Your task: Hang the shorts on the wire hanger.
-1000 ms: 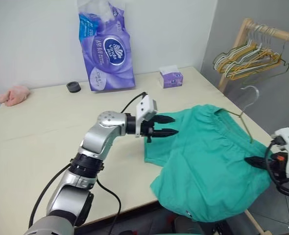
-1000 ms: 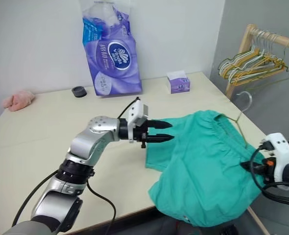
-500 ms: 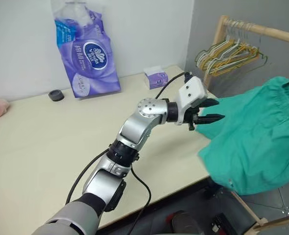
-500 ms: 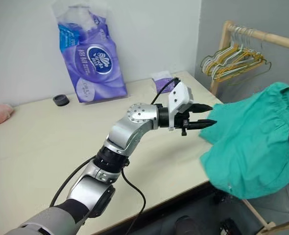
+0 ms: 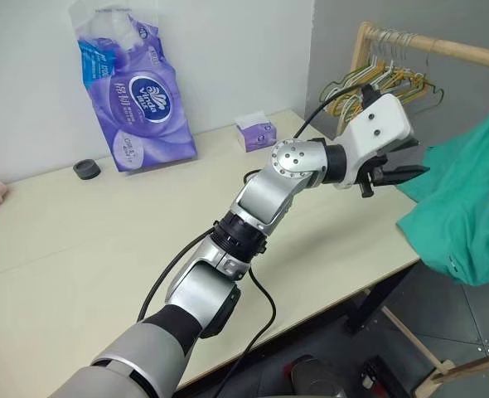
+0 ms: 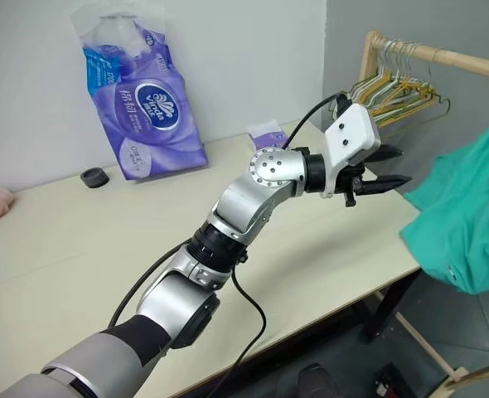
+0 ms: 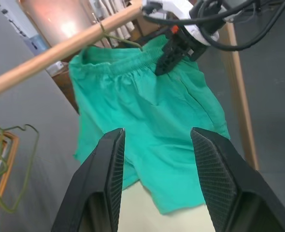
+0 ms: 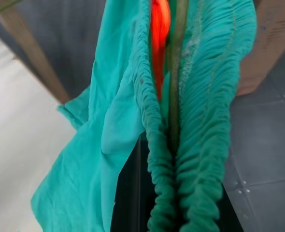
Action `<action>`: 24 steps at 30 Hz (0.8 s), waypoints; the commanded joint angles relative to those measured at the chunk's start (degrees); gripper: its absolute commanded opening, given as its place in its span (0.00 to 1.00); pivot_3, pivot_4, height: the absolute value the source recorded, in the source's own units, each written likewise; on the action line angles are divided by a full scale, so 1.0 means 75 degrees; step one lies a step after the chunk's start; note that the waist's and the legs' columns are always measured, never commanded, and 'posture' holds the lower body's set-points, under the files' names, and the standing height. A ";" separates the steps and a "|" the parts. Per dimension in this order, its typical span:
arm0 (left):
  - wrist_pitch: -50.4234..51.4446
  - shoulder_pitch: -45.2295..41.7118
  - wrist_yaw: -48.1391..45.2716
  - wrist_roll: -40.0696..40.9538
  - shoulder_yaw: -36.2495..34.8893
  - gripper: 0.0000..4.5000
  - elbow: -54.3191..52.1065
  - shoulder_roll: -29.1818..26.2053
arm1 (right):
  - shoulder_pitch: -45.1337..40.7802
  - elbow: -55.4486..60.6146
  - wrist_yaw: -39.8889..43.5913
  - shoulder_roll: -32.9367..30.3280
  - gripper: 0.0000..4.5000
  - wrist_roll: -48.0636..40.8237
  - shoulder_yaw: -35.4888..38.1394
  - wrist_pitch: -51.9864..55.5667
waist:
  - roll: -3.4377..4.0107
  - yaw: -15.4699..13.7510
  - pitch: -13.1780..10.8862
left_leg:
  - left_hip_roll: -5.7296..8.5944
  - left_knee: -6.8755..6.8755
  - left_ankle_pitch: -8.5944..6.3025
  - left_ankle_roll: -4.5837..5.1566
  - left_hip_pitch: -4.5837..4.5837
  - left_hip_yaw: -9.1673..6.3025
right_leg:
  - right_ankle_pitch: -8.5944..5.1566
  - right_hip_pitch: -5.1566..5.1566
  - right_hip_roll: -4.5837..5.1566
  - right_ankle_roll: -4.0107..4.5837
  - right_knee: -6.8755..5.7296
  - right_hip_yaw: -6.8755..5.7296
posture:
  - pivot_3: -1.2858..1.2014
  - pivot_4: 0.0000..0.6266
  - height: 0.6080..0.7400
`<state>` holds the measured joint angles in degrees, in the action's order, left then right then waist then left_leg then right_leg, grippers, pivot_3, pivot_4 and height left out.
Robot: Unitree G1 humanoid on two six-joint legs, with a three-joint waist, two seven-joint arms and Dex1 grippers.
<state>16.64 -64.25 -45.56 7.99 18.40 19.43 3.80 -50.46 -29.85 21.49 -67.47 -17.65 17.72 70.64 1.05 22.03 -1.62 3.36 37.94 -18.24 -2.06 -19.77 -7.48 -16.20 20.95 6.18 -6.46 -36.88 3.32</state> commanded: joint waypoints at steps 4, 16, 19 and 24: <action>-0.0063 -0.0697 -0.0063 0.0247 -0.0443 0.50 0.0326 0.0229 | -0.1533 -0.2308 0.0416 -0.0133 0.00 0.0689 -0.0874 -0.0414 | -0.0002 -0.0005 -0.0005 | 0.0019 0.0004 0.0000 0.0000 0.0001 0.0019 | -0.0012 -0.0015 0.0052 -0.0051 0.0007 0.0020 | 0.35 0.00 1.00; -0.0142 -0.0763 -0.0132 0.0161 -0.0382 0.50 0.0400 0.0310 | -0.1587 -0.2576 0.0883 0.0007 0.00 0.0720 -0.0944 0.0244 | -0.0010 -0.0007 -0.0010 | 0.0127 0.0009 -0.0012 0.0019 0.0057 0.0017 | -0.0051 -0.0111 0.0131 -0.0158 0.0036 0.0027 | 0.36 0.00 1.00; -0.0145 -0.0753 -0.0147 0.0149 -0.0380 0.50 0.0406 0.0330 | -0.1628 -0.2551 0.0788 0.0041 0.00 0.0689 -0.0773 0.0069 | -0.0010 -0.0003 -0.0010 | 0.0127 0.0010 -0.0012 0.0019 0.0057 0.0019 | -0.0050 -0.0111 0.0134 -0.0159 0.0037 0.0029 | 0.36 0.00 1.00; -0.0172 -0.0766 -0.0143 0.0138 -0.0397 0.51 0.0456 0.0367 | -0.1791 -0.2461 0.0462 0.0128 0.14 0.0609 -0.0291 0.0022 | -0.0010 -0.0001 -0.0010 | 0.0127 0.0010 -0.0013 0.0020 0.0055 0.0023 | -0.0048 -0.0112 0.0137 -0.0159 0.0037 0.0031 | 0.36 0.00 1.00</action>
<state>16.65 -68.61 -46.83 8.92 16.56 23.16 6.49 -61.85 -50.57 25.88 -66.28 -12.53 13.21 71.68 0.97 22.02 -1.69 4.32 38.02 -18.34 -1.90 -19.36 -7.31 -16.56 20.11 7.21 -7.65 -36.61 3.56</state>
